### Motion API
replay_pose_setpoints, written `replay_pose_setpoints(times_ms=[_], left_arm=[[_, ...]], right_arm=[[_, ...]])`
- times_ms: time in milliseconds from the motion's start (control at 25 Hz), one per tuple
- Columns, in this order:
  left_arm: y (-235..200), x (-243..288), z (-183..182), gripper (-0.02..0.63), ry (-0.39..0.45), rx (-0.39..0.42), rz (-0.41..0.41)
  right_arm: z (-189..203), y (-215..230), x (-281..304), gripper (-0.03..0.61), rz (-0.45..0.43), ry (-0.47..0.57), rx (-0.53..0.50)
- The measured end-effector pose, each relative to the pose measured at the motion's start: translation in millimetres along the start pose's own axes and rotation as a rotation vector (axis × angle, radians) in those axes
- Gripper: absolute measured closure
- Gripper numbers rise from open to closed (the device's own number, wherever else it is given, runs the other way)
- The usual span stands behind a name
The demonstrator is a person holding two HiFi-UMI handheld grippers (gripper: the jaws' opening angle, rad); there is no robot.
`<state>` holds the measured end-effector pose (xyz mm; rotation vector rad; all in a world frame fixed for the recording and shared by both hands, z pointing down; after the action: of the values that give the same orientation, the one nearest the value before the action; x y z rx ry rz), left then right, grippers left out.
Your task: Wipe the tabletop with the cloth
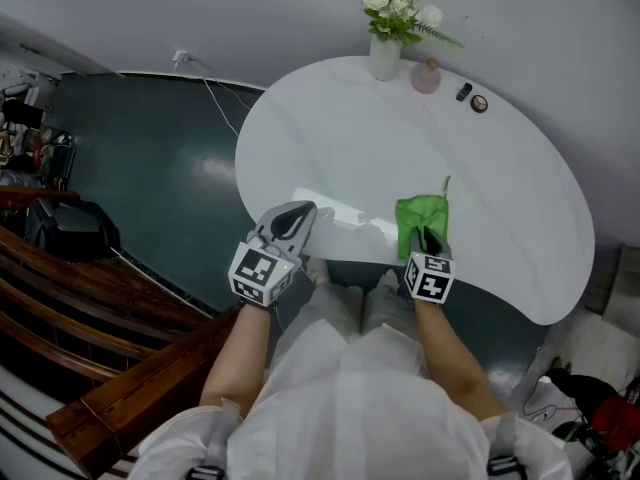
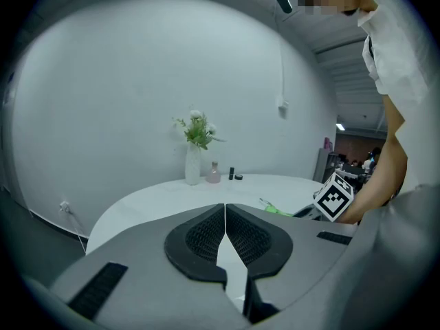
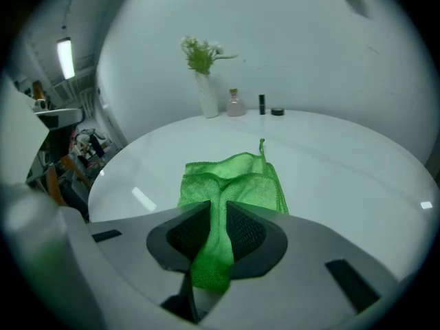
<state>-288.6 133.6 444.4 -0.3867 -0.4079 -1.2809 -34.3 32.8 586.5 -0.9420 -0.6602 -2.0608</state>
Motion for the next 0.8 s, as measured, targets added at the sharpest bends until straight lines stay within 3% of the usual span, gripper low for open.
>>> replay_pose_setpoints(times_ms=[320, 800], left_arm=[[-14, -29, 14, 0.595, -0.004, -0.039, -0.054], [-23, -50, 37, 0.595, -0.018, -0.086, -0.101]], right_arm=[[-10, -121, 27, 0.511, -0.204, -0.045, -0.264], [-6, -216, 36, 0.511, -0.385, -0.093, -0.584]])
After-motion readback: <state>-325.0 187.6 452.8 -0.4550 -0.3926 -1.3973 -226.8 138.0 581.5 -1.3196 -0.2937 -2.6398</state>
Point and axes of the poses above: the fingertips, and each gripper's own axes: x forward along the fingers, y to its right, z out of its underside, the point moved 5 cm from there along -x, backward along the fingers, and after that the axes turned 7 degrees about -y, right-handed, at the moved point
